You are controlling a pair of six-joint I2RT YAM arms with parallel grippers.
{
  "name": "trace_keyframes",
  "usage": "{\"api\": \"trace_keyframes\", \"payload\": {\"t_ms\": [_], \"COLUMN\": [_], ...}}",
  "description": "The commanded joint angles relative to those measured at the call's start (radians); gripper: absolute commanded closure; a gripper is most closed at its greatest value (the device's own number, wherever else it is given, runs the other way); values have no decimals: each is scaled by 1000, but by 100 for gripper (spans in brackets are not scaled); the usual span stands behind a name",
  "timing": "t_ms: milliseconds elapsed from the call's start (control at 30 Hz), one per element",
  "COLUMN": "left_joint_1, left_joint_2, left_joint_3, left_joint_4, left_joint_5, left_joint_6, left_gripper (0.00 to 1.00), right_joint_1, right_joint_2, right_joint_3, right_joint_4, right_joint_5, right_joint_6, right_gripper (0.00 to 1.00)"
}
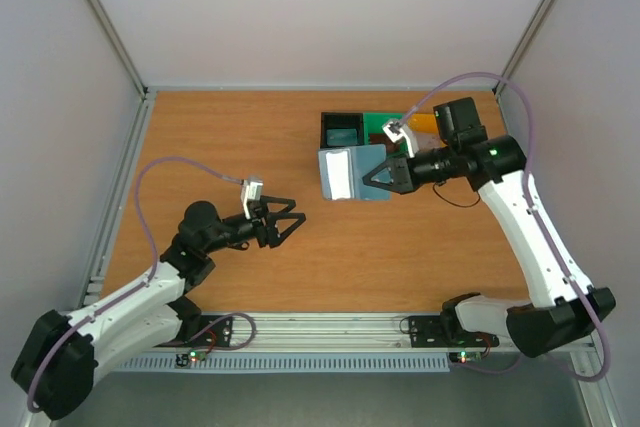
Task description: Take the credit cards out of the card holder
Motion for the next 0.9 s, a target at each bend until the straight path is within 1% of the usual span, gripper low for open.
{"api": "trace_keyframes", "payload": {"t_ms": [0, 133, 367, 500, 533, 567, 600, 633, 667, 700, 733, 800, 867], "left_joint_1": [2, -24, -37, -37, -37, -37, -37, -36, -37, -37, -37, -37, -37], "left_joint_2": [-46, -47, -47, -50, -47, -42, -41, -42, -47, -50, -55, -64, -61], "left_joint_3": [-22, 35, 89, 102, 105, 108, 110, 110, 109, 108, 110, 113, 123], "left_joint_4": [165, 234, 302, 313, 310, 308, 311, 315, 319, 320, 322, 337, 360], "left_joint_5": [112, 76, 114, 118, 106, 93, 86, 87, 92, 95, 94, 91, 95], "left_joint_6": [47, 18, 14, 29, 29, 25, 20, 18, 21, 27, 33, 43, 47], "left_gripper": [13, 9, 7, 9, 13, 19, 32, 43, 50, 54, 55, 50, 51], "right_joint_1": [23, 52, 89, 93, 94, 95, 96, 98, 99, 100, 101, 104, 109], "right_joint_2": [-45, -34, 15, 49, 58, 68, 79, 85, 90, 92, 94, 98, 105], "right_joint_3": [61, 83, 135, 185, 198, 210, 223, 233, 239, 240, 239, 233, 230], "right_joint_4": [21, 67, 13, -62, -88, -109, -133, -155, -171, -185, -195, -202, -207], "right_joint_5": [-277, -314, -380, -418, -422, -426, -430, -433, -434, -434, -431, -412, -414], "right_joint_6": [-117, -131, -253, -351, -367, -385, -405, -421, -437, -450, -461, -464, -464], "right_gripper": [99, 99, 99, 99, 99, 99, 99, 99, 99, 99, 98, 98, 98]}}
